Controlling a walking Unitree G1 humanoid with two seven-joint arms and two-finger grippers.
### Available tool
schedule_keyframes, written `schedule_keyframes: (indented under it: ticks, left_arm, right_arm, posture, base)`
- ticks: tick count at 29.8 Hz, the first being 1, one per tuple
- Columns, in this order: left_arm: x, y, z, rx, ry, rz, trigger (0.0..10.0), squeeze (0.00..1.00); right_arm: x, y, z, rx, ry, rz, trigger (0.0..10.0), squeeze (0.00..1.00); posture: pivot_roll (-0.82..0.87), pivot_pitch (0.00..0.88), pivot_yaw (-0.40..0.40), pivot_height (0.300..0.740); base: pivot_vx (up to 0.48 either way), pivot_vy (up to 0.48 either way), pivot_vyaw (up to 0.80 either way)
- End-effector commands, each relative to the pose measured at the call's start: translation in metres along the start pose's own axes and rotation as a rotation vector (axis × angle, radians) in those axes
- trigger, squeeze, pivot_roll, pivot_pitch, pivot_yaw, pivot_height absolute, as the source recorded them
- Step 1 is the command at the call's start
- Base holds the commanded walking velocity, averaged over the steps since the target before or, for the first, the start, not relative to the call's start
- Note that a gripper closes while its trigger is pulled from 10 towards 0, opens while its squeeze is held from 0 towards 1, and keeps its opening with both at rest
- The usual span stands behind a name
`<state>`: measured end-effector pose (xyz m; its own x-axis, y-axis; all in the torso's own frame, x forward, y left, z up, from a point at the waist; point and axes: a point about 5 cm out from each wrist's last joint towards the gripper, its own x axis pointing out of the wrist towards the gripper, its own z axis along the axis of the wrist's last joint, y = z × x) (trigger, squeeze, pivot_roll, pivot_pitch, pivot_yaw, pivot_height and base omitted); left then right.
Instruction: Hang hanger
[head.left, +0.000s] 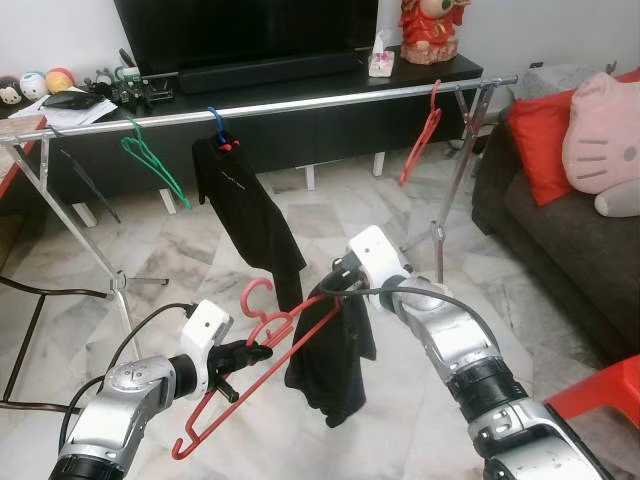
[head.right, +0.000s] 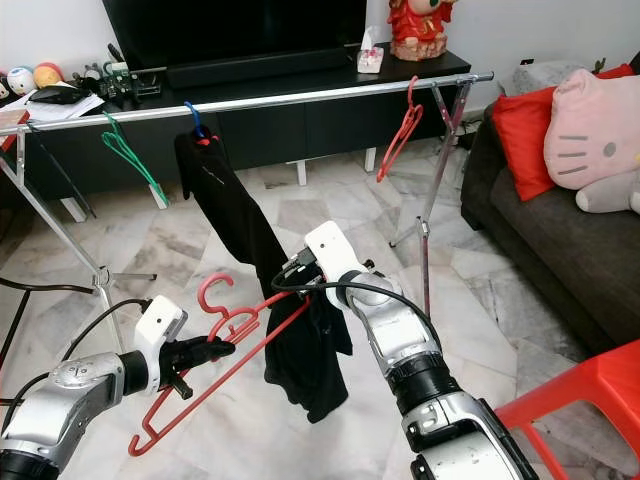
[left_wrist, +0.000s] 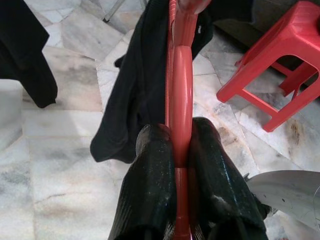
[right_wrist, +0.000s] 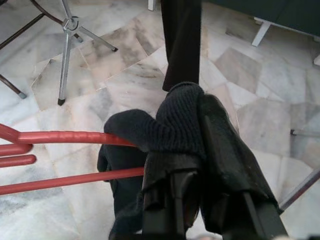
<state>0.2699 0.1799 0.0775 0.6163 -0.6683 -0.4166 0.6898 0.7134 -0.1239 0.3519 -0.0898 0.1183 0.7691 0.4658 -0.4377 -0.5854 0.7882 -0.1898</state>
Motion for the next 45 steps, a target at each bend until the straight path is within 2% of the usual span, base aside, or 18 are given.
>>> schedule_keyframes:
  ticks: [1, 5, 7, 16, 17, 19, 26, 29, 34, 35, 36, 37, 39, 41, 45]
  left_arm:
    - [-0.001, -0.001, 0.002, 0.012, 0.008, -0.008, 10.0, 0.0]
    - [0.0, -0.003, 0.001, 0.017, 0.018, -0.023, 10.0, 0.0]
    - [0.0, -0.001, -0.001, 0.028, 0.031, 0.004, 10.0, 0.0]
    - [0.007, 0.016, -0.007, 0.041, 0.054, 0.188, 10.0, 0.0]
    - [0.009, 0.02, -0.007, 0.047, 0.056, 0.234, 10.0, 0.0]
    - [0.009, 0.022, -0.007, 0.041, 0.051, 0.251, 10.0, 0.0]
    - [0.015, 0.02, -0.008, 0.037, 0.034, 0.242, 10.0, 0.0]
    - [0.017, 0.021, -0.005, 0.006, -0.014, 0.257, 10.0, 0.0]
    - [0.018, 0.021, -0.005, 0.007, -0.016, 0.259, 10.0, 0.0]
    - [0.017, 0.021, 0.002, -0.004, -0.061, 0.257, 10.0, 0.0]
    - [0.016, 0.019, 0.011, -0.024, -0.124, 0.225, 10.0, 0.0]
    - [0.015, 0.017, 0.013, -0.031, -0.138, 0.203, 10.0, 0.0]
    - [0.014, 0.01, 0.014, -0.036, -0.138, 0.128, 10.0, 0.0]
    - [0.012, 0.006, 0.012, -0.036, -0.123, 0.082, 10.0, 0.0]
    - [0.011, 0.003, 0.009, -0.036, -0.109, 0.048, 10.0, 0.0]
  right_arm:
    - [0.001, 0.005, 0.015, -0.042, -0.054, 0.037, 10.0, 0.0]
    - [0.001, 0.011, 0.011, -0.092, -0.041, 0.092, 10.0, 0.0]
    - [0.001, 0.012, 0.01, -0.108, -0.039, 0.102, 10.0, 0.0]
    - [0.0, 0.018, 0.015, -0.108, -0.056, 0.134, 10.0, 0.0]
    - [-0.001, 0.02, 0.015, -0.107, -0.06, 0.139, 10.0, 0.0]
    - [-0.002, 0.021, 0.015, -0.106, -0.062, 0.147, 10.0, 0.0]
    - [-0.006, 0.026, 0.016, -0.109, -0.07, 0.174, 10.0, 0.0]
    - [-0.009, 0.033, 0.021, -0.084, -0.105, 0.232, 10.0, 0.0]
    - [-0.01, 0.033, 0.021, -0.083, -0.104, 0.232, 10.0, 0.0]
    - [-0.013, 0.037, 0.019, -0.108, -0.101, 0.27, 10.0, 0.0]
    - [-0.017, 0.044, 0.017, -0.151, -0.104, 0.332, 10.0, 0.0]
    - [-0.018, 0.046, 0.016, -0.169, -0.106, 0.349, 10.0, 0.0]
    - [-0.02, 0.045, 0.016, -0.213, -0.106, 0.352, 10.0, 0.0]
    - [-0.02, 0.04, 0.017, -0.21, -0.109, 0.332, 10.0, 0.0]
    - [-0.019, 0.035, 0.019, -0.232, -0.109, 0.31, 10.0, 0.0]
  posture:
    - [-0.08, 0.0, 0.057, 0.74]
    - [-0.08, 0.0, 0.057, 0.74]
    - [-0.08, 0.0, 0.057, 0.74]
    - [-0.08, 0.0, 0.057, 0.74]
    - [-0.08, 0.0, 0.057, 0.74]
    - [-0.08, 0.0, 0.057, 0.74]
    - [-0.09, 0.0, 0.058, 0.74]
    - [-0.09, 0.0, 0.057, 0.74]
    - [-0.09, 0.0, 0.057, 0.74]
    - [-0.09, 0.0, 0.055, 0.74]
    - [-0.09, 0.0, 0.055, 0.74]
    - [-0.09, 0.0, 0.055, 0.74]
    - [-0.09, 0.0, 0.054, 0.74]
    - [-0.09, 0.0, 0.056, 0.74]
    - [-0.09, 0.0, 0.056, 0.74]
  base:
    - [0.0, 0.0, 0.0]
    - [0.0, 0.0, 0.0]
    - [0.0, 0.0, 0.0]
    - [0.0, 0.0, 0.0]
    - [0.0, 0.0, 0.0]
    - [0.0, 0.0, 0.0]
    - [0.0, 0.0, 0.0]
    - [0.0, 0.0, 0.0]
    - [0.0, 0.0, 0.0]
    - [0.0, 0.0, 0.0]
    - [0.0, 0.0, 0.0]
    - [0.0, 0.0, 0.0]
    - [0.0, 0.0, 0.0]
    - [0.0, 0.0, 0.0]
    - [0.0, 0.0, 0.0]
